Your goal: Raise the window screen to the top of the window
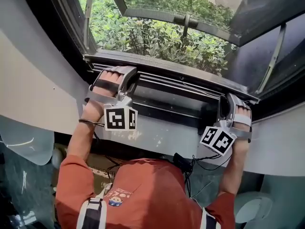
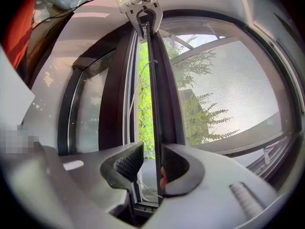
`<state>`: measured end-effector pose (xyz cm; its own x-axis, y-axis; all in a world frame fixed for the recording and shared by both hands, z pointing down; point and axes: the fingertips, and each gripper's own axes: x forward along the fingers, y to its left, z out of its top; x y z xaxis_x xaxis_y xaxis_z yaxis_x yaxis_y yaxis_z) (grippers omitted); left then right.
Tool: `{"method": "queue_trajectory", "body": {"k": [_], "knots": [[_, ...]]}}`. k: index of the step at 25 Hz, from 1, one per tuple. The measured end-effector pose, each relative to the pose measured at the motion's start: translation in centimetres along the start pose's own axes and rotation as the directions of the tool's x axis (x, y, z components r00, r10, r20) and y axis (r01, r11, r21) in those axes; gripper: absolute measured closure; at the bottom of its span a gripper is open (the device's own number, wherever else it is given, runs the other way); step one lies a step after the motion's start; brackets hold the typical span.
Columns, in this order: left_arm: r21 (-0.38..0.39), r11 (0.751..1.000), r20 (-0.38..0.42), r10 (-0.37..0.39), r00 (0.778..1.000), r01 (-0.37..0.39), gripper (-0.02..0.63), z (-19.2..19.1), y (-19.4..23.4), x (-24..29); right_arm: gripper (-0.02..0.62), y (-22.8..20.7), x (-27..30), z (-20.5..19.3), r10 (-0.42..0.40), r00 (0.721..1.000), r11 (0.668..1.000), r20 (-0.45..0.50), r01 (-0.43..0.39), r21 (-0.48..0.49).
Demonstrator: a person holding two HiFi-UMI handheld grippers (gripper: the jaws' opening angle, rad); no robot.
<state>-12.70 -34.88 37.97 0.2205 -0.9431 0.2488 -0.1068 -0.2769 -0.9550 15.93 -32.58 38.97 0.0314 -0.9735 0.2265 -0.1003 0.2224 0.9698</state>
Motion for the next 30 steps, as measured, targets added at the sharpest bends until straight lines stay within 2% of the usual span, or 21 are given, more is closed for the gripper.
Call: {"method": "queue_trajectory", "body": {"k": [5, 16, 22, 30], "knots": [[0.015, 0.996, -0.005, 0.09, 0.996, -0.09, 0.561, 0.1, 1.9, 0.0, 0.546, -2.1, 0.0, 0.1, -0.088, 0.996, 0.996, 0.003, 0.088, 0.001], [-0.046, 0.977, 0.024, 0.209, 0.978, -0.208, 0.563, 0.9, 6.0, -0.9, 0.549, -6.3, -0.6, 0.3, -0.199, 0.98, 0.98, 0.01, 0.199, 0.006], [-0.035, 0.965, 0.028, 0.262, 0.965, -0.261, 0.561, 1.3, 8.2, -1.3, 0.549, -8.5, -0.9, 0.6, -0.242, 0.97, 0.97, 0.008, 0.242, -0.01], [-0.016, 0.938, 0.031, 0.347, 0.937, -0.347, 0.558, 1.9, 12.0, -2.2, 0.549, -12.4, -1.7, 0.9, -0.317, 0.948, 0.948, 0.018, 0.317, -0.023]]}}
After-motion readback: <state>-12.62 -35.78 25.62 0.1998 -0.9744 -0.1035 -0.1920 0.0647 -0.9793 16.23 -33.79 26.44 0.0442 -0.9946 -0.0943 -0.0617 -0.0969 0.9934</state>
